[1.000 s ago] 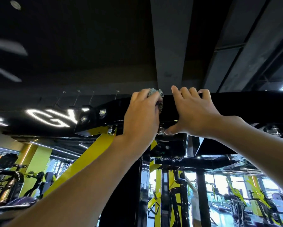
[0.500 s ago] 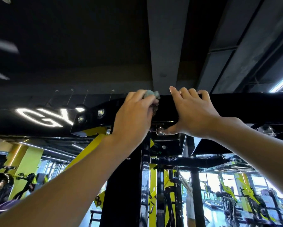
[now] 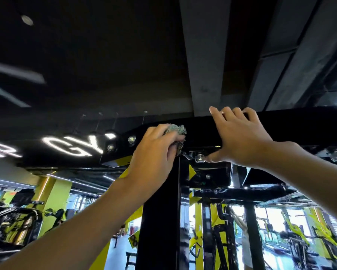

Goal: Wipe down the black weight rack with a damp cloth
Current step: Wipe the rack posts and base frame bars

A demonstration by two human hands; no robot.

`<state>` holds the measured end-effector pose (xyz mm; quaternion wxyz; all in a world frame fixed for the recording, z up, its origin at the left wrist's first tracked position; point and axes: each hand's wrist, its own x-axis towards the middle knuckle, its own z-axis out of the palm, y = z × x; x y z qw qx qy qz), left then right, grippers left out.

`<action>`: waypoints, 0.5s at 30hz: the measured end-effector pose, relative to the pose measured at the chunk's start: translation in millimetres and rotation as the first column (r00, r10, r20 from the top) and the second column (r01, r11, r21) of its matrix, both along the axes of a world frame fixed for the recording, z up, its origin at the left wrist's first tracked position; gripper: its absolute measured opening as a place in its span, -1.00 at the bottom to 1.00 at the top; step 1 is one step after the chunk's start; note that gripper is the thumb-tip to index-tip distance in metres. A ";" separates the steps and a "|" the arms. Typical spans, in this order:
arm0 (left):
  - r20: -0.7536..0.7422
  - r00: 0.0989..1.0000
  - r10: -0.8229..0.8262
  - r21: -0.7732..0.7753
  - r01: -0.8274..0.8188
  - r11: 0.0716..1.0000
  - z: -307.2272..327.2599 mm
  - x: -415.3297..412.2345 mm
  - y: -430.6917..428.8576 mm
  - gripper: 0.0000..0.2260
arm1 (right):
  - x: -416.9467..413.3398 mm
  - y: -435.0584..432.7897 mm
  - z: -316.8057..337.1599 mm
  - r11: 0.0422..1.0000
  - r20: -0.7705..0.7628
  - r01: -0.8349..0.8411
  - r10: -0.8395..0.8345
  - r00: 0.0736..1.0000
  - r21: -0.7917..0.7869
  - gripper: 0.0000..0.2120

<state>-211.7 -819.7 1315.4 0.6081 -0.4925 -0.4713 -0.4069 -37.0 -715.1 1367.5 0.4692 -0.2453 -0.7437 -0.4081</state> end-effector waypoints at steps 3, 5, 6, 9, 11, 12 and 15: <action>0.077 0.995 -0.065 0.047 0.062 0.997 22.8 -12.9 -6.0 -0.78 | -1.7 -17.7 5.8 0.980 0.044 -0.075 0.084 0.995 -0.183 0.07; 0.101 0.991 -0.090 0.085 0.082 0.993 26.1 -10.6 -3.4 -0.78 | -17.0 -33.8 11.6 0.948 0.016 -0.221 0.230 0.973 -0.229 -0.14; 0.087 0.992 -0.094 0.086 0.087 0.992 22.1 -10.5 -1.7 -0.76 | -28.4 -42.0 12.9 0.930 -0.007 -0.288 0.294 0.956 -0.230 -0.24; 0.000 0.994 -0.109 0.048 0.109 0.993 3.1 -21.8 -3.8 -0.71 | -65.9 -57.7 8.2 0.913 -0.010 -0.346 0.352 0.936 -0.215 -0.31; -0.003 0.992 -0.128 0.036 0.128 0.991 11.3 -29.4 -7.3 -0.72 | -80.1 -57.3 4.9 0.931 -0.012 -0.309 0.313 0.950 -0.196 -0.19; 0.013 0.990 -0.140 0.046 0.140 0.989 21.1 -31.2 -7.8 -0.74 | -82.5 -55.6 5.2 0.930 -0.040 -0.315 0.313 0.949 -0.189 -0.18; 0.049 0.987 -0.156 0.061 0.153 0.986 32.3 -28.0 -9.0 -0.77 | -82.3 -52.6 4.2 0.920 -0.107 -0.359 0.346 0.932 -0.157 -0.26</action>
